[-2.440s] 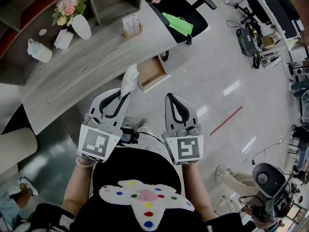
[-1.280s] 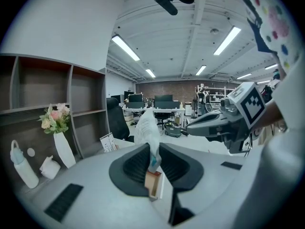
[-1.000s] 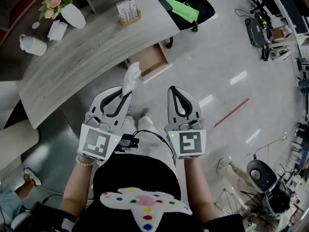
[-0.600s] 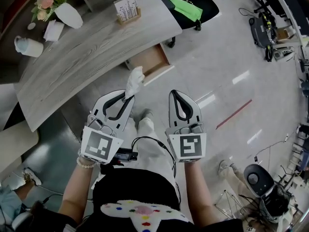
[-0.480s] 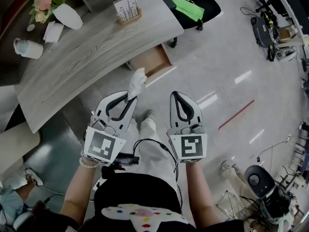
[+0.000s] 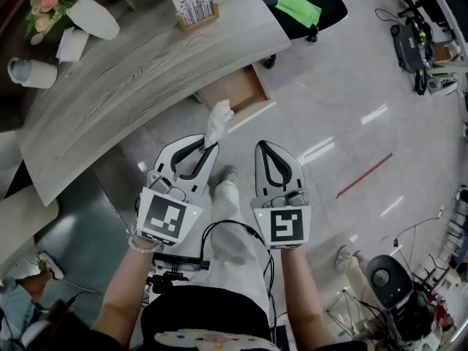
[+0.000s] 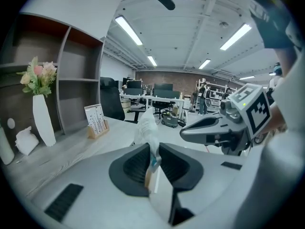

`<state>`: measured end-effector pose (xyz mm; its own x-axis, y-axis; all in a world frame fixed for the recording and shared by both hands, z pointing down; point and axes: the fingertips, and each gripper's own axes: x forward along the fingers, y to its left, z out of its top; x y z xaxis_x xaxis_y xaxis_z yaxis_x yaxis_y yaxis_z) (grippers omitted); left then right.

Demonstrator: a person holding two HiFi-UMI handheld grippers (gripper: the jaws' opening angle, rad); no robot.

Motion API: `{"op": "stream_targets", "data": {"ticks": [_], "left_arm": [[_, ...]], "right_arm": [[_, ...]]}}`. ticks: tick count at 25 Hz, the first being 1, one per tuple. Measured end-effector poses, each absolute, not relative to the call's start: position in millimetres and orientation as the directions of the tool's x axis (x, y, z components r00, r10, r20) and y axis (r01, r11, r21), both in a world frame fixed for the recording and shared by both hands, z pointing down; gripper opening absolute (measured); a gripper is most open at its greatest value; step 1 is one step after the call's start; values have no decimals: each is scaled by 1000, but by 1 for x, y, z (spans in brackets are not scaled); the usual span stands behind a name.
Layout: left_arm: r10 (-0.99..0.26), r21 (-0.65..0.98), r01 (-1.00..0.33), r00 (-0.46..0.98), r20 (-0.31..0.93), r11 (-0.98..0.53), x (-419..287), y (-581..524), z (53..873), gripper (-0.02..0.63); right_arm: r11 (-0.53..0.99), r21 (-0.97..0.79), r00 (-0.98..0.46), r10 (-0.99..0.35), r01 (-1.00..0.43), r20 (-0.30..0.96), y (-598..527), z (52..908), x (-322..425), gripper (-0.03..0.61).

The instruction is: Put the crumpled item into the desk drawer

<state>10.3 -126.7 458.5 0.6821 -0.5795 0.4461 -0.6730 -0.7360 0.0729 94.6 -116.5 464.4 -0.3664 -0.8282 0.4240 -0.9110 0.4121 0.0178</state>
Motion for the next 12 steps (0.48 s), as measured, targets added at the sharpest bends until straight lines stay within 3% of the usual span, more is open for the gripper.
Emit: {"op": "stream_targets", "data": {"ticks": [12], "left_arm": [[-536, 104, -665, 675, 508, -739, 18, -142, 543, 66]], "right_arm": [[397, -9, -355, -811, -918, 466, -126, 527, 100, 5]]}}
